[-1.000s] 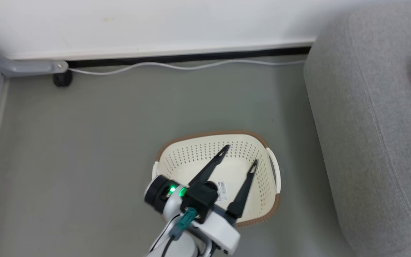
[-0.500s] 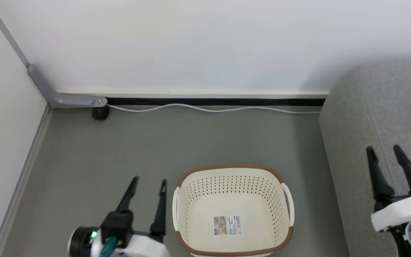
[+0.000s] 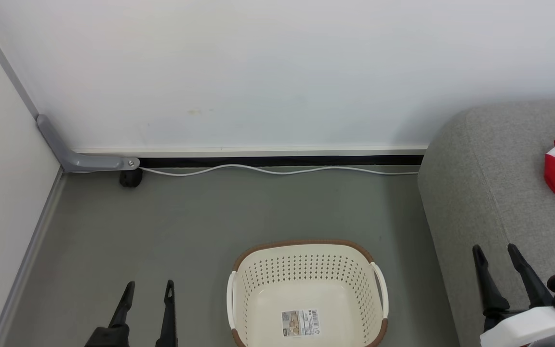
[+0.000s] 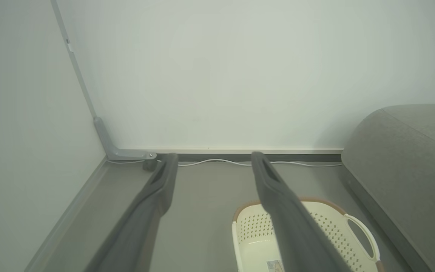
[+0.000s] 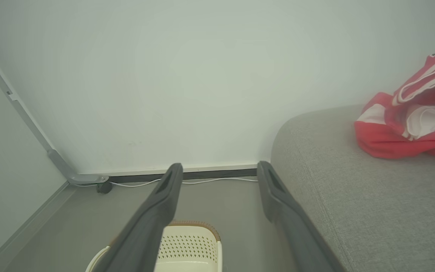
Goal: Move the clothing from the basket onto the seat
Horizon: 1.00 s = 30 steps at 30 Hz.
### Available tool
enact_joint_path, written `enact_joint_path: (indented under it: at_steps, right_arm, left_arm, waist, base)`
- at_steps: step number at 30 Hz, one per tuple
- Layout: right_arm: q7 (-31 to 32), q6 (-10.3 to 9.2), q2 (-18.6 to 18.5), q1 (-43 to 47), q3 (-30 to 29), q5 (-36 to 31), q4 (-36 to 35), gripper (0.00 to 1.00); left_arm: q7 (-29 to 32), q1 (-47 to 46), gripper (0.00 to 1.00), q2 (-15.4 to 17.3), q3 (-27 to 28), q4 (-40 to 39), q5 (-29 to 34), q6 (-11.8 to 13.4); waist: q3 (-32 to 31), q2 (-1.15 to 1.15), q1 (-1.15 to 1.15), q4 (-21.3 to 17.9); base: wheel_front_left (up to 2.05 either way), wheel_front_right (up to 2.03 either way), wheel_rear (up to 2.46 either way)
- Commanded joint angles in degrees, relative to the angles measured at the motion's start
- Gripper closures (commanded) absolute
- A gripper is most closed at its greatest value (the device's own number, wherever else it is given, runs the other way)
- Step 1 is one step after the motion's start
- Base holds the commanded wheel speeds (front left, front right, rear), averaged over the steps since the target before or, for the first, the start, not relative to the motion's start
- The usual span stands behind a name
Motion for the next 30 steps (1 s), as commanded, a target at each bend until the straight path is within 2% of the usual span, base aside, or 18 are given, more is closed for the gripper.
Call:
enact_joint_path:
  at_steps: [1,12,18,27,28,30]
  right_arm:
    - [-0.28,0.16,-0.55,0.28,0.84,-0.98,-2.1,0.0]
    - [-0.28,0.16,-0.5,3.39,3.81,-3.35,-4.79,0.0]
    - [-0.28,0.16,0.04,3.77,3.83,-3.88,-4.61,0.0]
    - [-0.28,0.16,-0.12,3.64,3.46,-3.73,-3.97,0.0]
    - [0.0,0.0,0.9,4.49,2.73,-3.36,-3.0,1.0]
    - [0.03,-0.01,1.38,4.84,3.04,-3.18,-1.83,1.0]
  left_arm:
    - [-0.29,-0.25,0.0,-0.07,3.38,-1.81,0.71,-0.51]
    - [-0.29,2.97,0.0,-1.37,7.94,-1.12,1.6,-2.15]
    - [-0.29,3.0,0.0,-1.55,8.3,0.11,1.21,-3.12]
    - [-0.29,2.31,0.0,-1.58,7.38,0.0,-0.43,-2.89]
    - [0.01,4.0,1.0,-1.64,5.77,1.43,-0.09,-2.99]
    - [0.11,4.0,1.0,-1.91,5.73,2.81,-0.16,-3.0]
  waist:
    - [-0.48,0.0,0.0,-0.63]
    - [-2.13,0.0,0.0,-1.66]
    - [-2.47,0.0,0.0,-1.59]
    - [-2.26,0.0,0.0,-1.79]
    - [-2.25,0.0,0.0,-1.79]
    - [-2.25,0.0,0.0,-1.79]
  base:
    - [0.0,0.0,0.0]
    - [0.0,0.0,0.0]
    - [0.0,0.0,0.0]
    - [0.0,0.0,0.0]
    - [0.0,0.0,0.0]
    - [0.0,0.0,0.0]
